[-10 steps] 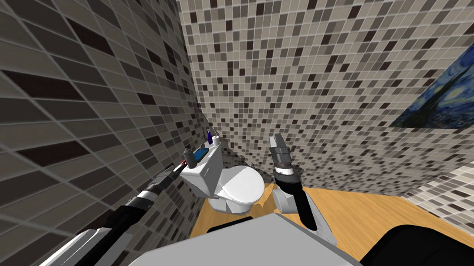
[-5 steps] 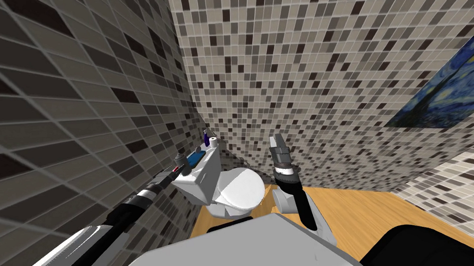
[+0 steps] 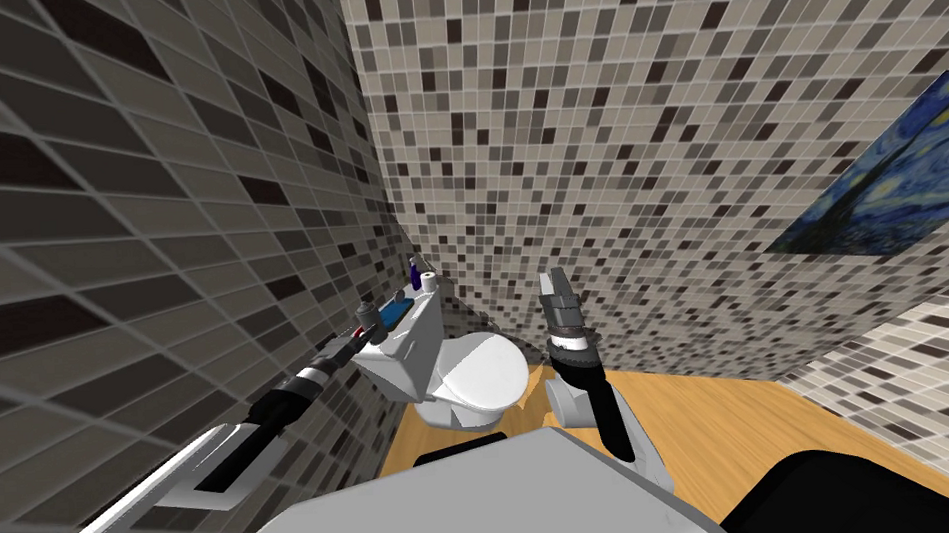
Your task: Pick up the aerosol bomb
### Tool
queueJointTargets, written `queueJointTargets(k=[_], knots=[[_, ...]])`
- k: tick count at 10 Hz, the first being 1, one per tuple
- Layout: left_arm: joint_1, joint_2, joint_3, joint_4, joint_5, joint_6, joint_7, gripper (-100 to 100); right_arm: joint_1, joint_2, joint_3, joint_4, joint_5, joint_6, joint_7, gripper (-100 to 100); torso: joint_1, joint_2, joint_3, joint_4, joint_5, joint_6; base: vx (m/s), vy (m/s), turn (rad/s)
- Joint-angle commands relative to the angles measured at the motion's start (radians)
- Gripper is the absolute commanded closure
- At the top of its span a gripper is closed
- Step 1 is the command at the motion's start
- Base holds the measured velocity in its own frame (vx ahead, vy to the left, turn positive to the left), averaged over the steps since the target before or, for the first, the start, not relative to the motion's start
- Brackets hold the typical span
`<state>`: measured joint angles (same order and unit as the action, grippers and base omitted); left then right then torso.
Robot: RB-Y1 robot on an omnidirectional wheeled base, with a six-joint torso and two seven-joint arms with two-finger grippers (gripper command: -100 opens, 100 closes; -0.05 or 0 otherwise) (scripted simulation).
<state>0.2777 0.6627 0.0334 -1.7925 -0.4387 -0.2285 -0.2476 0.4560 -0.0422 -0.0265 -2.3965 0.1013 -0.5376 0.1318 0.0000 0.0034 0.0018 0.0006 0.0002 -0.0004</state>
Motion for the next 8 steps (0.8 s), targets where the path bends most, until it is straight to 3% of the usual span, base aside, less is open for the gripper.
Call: queueJointTargets(k=[1,3,4,5,8], knots=[[-0.05,-0.007,-0.014,0.05,0.006,-0.012,-0.011,-100,0.0,0.0,0.0,0.0,0.0,0.0,0.0,0,0.0,0.0,0.0,0.0,0.0,0.0,-0.101,0.005,0.002],[-0.092,-0.007,-0.014,0.105,0.006,-0.012,-0.011,-100,0.0,0.0,0.0,0.0,0.0,0.0,0.0,0,-0.001,0.0,0.0,0.0,0.0,0.0,-0.033,-0.001,-0.001],[-0.092,-0.007,-0.014,0.115,0.006,-0.012,-0.011,-100,0.0,0.0,0.0,0.0,0.0,0.0,0.0,0,-0.001,-0.002,-0.001,0.0,0.0,0.0,0.008,0.003,0.0],[-0.134,-0.02,-0.043,0.15,0.019,-0.032,-0.03,-100,0.0,0.0,0.0,0.0,0.0,0.0,0.0,0,0.0,-0.004,-0.002,-0.001,0.0,0.0,-0.056,-0.002,0.019],[-0.203,-0.02,-0.043,0.236,0.019,-0.032,-0.03,-100,0.0,0.0,0.0,0.0,0.0,0.0,0.0,0,0.0,-0.001,-0.001,-0.001,0.001,0.001,-0.06,0.006,-0.001]])
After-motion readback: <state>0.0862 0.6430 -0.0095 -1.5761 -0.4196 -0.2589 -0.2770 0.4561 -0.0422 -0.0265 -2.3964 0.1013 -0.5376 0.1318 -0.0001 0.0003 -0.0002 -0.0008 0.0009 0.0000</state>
